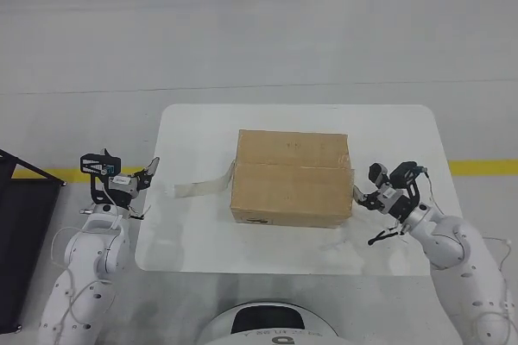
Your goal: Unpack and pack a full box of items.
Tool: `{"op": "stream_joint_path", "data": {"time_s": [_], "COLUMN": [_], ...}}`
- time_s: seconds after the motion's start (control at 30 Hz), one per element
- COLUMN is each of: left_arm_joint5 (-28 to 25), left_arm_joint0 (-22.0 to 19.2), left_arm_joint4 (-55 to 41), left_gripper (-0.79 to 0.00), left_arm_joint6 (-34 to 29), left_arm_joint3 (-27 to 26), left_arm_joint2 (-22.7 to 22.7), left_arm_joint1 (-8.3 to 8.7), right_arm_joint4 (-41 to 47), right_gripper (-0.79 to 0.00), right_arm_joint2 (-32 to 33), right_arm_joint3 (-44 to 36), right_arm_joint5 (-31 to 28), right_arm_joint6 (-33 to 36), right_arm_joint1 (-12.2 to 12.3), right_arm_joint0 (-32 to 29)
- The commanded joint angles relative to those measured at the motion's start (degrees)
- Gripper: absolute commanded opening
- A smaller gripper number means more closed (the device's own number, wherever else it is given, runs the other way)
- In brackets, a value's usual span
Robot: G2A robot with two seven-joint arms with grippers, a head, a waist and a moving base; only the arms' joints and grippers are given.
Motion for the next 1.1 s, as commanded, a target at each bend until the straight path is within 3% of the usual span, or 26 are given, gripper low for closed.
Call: {"op": "stream_joint_path", "data": {"time_s": [0.0, 0.4, 0.6, 1.07], "left_arm_joint5": [0.0, 0.0, 0.0, 0.0], "left_arm_joint0": [0.0, 0.0, 0.0, 0.0], "left_arm_joint4": [0.0, 0.0, 0.0, 0.0], "left_gripper": [0.0, 0.0, 0.0, 0.0], "left_arm_joint6": [0.0, 0.0, 0.0, 0.0], "left_arm_joint3": [0.0, 0.0, 0.0, 0.0], "left_arm_joint2": [0.0, 0.0, 0.0, 0.0], "left_arm_joint1": [0.0, 0.0, 0.0, 0.0], "right_arm_joint4": [0.2, -1.6, -3.0, -5.5], "right_gripper": [0.0, 0.0, 0.0, 0.0], "right_arm_joint2": [0.2, -2.5, -3.7, 2.7], "right_arm_joint3": [-0.1, -0.5, -0.8, -9.6], "right_arm_joint5": [-0.4, 7.9, 9.1, 2.8], "right_arm_joint6": [0.0, 0.4, -0.2, -6.4], "right_arm_joint1": [0.1, -0.3, -0.4, 0.4], "right_arm_joint0": [-0.3, 2.7, 3.1, -9.6]}}
